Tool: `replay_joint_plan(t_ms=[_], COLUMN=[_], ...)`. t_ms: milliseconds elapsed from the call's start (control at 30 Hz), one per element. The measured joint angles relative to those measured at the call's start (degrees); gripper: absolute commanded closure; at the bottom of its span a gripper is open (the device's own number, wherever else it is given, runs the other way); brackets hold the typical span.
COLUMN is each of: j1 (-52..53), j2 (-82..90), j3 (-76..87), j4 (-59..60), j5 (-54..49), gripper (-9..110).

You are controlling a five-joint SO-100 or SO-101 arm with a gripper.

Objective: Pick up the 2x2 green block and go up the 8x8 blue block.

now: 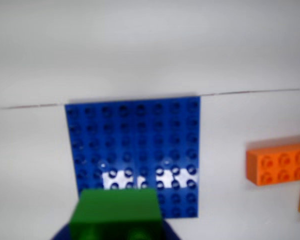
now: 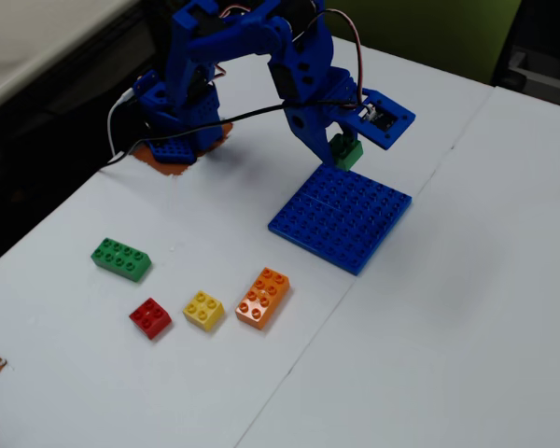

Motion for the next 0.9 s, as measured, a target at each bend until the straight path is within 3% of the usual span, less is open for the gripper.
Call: replay_joint_plan(t_ms=[900], j1=[2.11], j2=[0.00], j3=[2.11], j4=[0.00], j5=[-3.69], gripper=[101])
